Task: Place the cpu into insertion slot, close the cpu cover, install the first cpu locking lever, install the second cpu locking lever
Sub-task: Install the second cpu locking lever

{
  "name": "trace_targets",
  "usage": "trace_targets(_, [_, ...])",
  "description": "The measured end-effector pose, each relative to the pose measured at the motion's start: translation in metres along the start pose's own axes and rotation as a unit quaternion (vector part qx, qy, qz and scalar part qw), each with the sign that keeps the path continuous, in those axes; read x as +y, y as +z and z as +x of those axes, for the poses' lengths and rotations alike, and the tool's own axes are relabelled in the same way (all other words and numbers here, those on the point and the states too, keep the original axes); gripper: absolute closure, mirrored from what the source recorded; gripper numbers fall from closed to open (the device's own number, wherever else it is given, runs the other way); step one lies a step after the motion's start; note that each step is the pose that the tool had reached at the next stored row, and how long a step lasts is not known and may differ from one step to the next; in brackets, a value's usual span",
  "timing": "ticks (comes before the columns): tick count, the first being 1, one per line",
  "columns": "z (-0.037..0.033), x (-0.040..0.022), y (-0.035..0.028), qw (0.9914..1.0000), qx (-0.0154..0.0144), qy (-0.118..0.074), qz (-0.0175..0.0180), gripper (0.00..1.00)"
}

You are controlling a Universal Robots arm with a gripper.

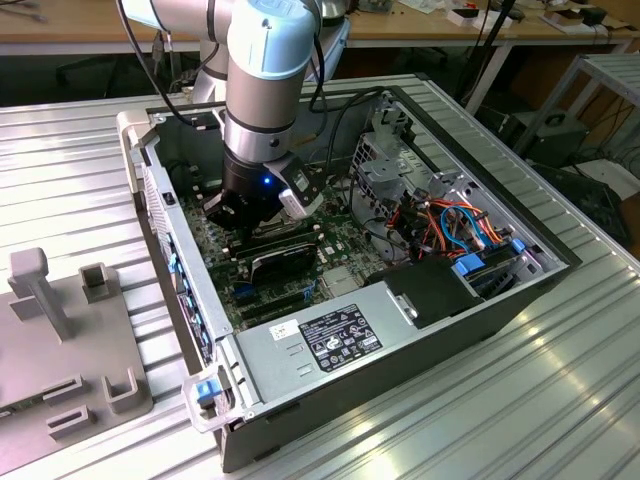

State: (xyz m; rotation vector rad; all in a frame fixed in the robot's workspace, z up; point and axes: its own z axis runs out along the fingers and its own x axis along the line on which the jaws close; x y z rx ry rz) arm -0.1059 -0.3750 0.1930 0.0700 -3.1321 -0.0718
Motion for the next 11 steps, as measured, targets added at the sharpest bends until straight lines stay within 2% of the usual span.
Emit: trace_targets(11, [0.0, 0.0, 0.0, 1.0, 0.0, 0.0, 0.0, 0.89])
